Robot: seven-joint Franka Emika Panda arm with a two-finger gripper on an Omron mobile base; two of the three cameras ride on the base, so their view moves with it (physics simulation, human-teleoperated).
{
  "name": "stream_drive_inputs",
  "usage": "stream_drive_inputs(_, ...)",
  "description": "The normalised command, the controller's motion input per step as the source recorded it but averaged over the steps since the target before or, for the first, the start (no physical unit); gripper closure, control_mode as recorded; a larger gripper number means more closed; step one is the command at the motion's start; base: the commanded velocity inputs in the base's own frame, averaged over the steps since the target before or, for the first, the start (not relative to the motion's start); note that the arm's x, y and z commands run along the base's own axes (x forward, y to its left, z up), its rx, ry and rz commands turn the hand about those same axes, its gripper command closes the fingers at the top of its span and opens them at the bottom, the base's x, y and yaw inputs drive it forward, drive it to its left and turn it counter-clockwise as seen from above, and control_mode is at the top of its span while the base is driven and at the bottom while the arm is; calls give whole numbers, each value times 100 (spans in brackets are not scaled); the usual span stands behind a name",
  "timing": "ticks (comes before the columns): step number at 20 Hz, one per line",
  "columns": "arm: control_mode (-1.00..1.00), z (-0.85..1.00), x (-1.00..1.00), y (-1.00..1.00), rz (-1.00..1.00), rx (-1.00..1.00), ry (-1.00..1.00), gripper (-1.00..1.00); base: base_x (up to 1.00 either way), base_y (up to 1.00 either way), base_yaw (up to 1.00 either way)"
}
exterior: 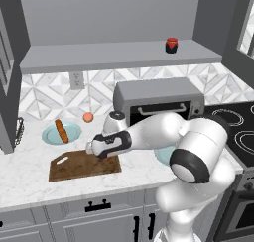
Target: From the different types of pastries on the counter, select a croissant and place it on the cutting board. Then retrieve a jar of jam from the cabinet and place it alongside the croissant on the cutting board.
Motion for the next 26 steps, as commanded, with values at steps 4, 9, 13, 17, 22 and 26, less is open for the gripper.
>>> stream_drive_inputs(4,-100,-11,0,0,0,0,0,100,0,0,0)
stream_drive_inputs(9,-100,-14,0,0,0,0,0,100,0,0,0)
stream_drive_inputs(13,-100,-22,0,0,0,0,2,100,0,0,0)
stream_drive_inputs(17,-100,-14,0,0,0,0,2,100,0,0,0)
stream_drive_inputs(22,-100,0,0,0,0,0,0,100,0,0,0)
stream_drive_inputs(26,-100,-16,3,39,0,1,0,-100,0,0,0)
